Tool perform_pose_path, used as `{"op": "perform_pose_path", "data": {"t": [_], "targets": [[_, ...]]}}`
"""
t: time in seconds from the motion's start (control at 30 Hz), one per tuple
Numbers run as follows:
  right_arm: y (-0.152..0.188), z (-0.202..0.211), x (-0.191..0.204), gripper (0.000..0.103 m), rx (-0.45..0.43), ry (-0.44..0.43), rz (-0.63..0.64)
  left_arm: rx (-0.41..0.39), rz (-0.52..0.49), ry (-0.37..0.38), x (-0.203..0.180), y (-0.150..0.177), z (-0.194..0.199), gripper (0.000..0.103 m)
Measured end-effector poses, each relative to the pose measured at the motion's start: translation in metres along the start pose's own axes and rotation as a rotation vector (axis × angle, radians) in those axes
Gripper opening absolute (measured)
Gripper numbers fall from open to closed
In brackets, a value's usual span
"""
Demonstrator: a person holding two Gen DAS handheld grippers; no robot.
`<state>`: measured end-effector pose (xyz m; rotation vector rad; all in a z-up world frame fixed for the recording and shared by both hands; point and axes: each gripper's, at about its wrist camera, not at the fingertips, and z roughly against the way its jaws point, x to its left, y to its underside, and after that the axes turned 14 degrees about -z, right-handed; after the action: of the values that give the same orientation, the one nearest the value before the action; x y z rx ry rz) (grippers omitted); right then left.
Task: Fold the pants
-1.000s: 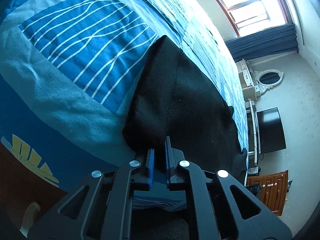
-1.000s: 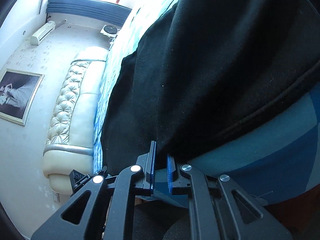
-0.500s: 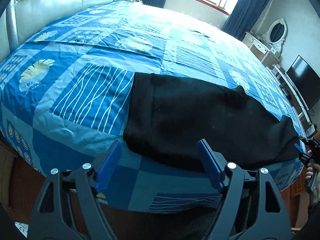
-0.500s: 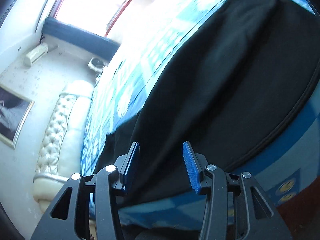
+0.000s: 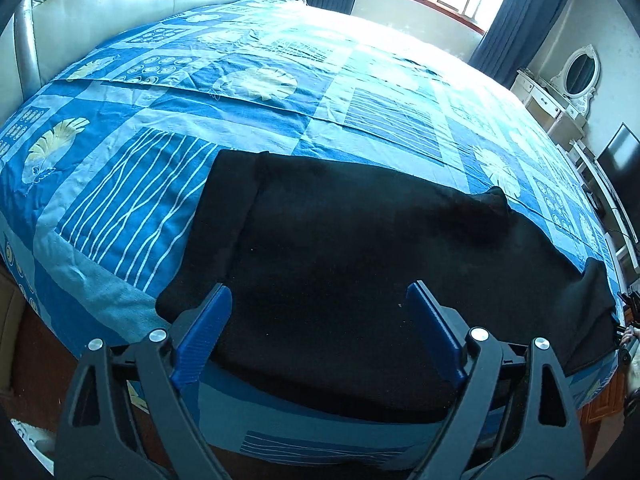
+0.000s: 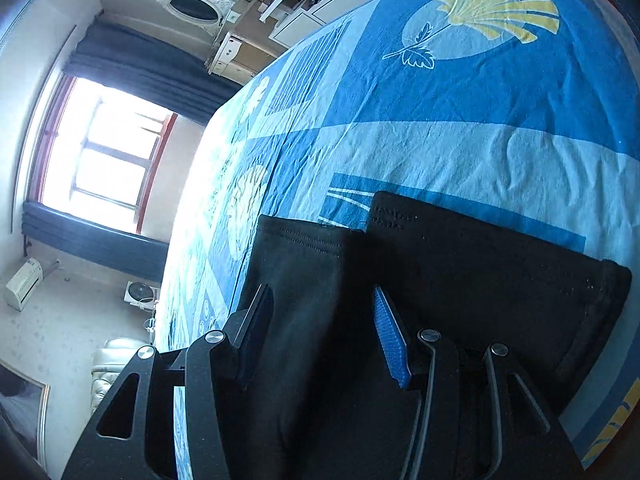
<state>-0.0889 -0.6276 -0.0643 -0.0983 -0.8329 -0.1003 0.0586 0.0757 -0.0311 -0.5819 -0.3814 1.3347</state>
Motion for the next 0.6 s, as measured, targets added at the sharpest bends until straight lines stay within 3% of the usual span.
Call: {"op": "perform_pose_path", "data": {"t": [0.1, 0.17, 0.3, 0.6], "targets": [[0.010, -0.015, 0.017, 0.052, 0.001, 0.018, 0.048, 0.017, 0.035, 0.020, -0.003, 0.001, -0.006, 0.089], [0.013, -0.016, 0.021, 0.047, -0.004, 0.046, 0.081, 0.027, 0.057, 0.032, -0.005, 0.002, -0.010, 0.089], [0.012, -0.002, 0.019, 0.006, 0.008, 0.037, 0.108, 0.026, 0.070, 0.036, -0.007, 0.003, -0.012, 0.089], [0.003, 0.073, 0.022, 0.006, -0.067, -0.079, 0.129, 0.028, 0.067, 0.053, -0.011, 0.007, -0.006, 0.089]]}}
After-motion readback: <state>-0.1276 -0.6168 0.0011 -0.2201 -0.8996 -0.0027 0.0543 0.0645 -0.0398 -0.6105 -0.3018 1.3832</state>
